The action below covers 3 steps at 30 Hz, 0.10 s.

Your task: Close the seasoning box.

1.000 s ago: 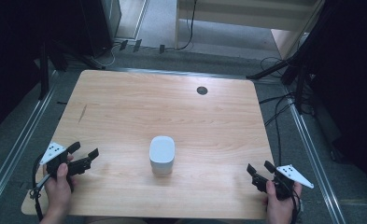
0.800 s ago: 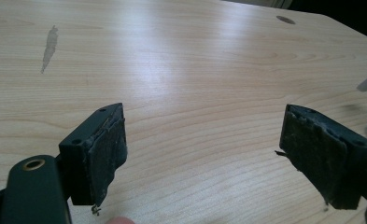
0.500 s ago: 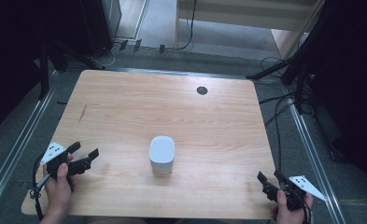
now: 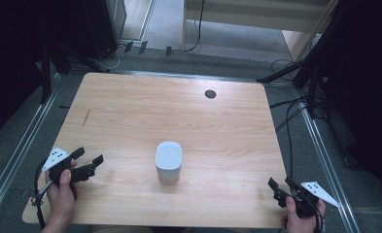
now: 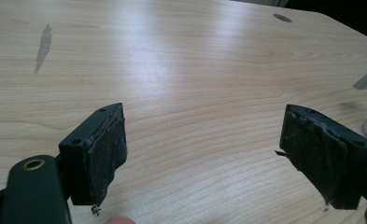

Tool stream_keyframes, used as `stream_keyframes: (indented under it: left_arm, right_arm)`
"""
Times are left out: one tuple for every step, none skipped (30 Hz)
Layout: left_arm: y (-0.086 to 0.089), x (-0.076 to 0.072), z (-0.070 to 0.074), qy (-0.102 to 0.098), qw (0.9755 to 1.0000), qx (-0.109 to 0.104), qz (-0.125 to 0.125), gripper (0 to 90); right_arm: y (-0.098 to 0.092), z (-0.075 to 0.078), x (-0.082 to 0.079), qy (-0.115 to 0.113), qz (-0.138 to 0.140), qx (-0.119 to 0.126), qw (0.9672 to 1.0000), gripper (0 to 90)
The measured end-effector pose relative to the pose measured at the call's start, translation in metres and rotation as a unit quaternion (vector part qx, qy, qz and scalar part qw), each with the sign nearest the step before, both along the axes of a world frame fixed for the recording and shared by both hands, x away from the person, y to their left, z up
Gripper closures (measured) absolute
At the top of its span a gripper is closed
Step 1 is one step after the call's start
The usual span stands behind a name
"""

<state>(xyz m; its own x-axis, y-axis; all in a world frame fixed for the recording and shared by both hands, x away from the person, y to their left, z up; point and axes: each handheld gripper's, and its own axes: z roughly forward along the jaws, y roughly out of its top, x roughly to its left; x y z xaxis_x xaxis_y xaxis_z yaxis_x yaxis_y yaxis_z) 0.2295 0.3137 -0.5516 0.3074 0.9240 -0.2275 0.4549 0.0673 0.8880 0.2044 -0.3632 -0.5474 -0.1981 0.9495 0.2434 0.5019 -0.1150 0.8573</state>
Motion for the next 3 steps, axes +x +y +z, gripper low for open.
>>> stream_keyframes:
  left_arm:
    - [-0.0002, 0.0004, -0.0001, 0.0, 1.0, -0.001, 0.001, 15.1]
    - [-0.0001, 0.0007, -0.0001, 0.001, 1.0, -0.001, 0.003, 15.1]
    - [0.0, 0.0008, -0.0001, 0.003, 1.0, -0.002, 0.003, 15.1]
  right_arm:
    - [-0.0002, -0.0001, 0.0001, -0.001, 0.0, 0.002, 1.0, 26.2]
    - [-0.0002, -0.0001, 0.0001, -0.001, 0.0, 0.002, 1.0, 26.3]
    - [-0.0002, -0.0001, 0.0001, -0.001, 0.0, 0.002, 1.0, 26.3]
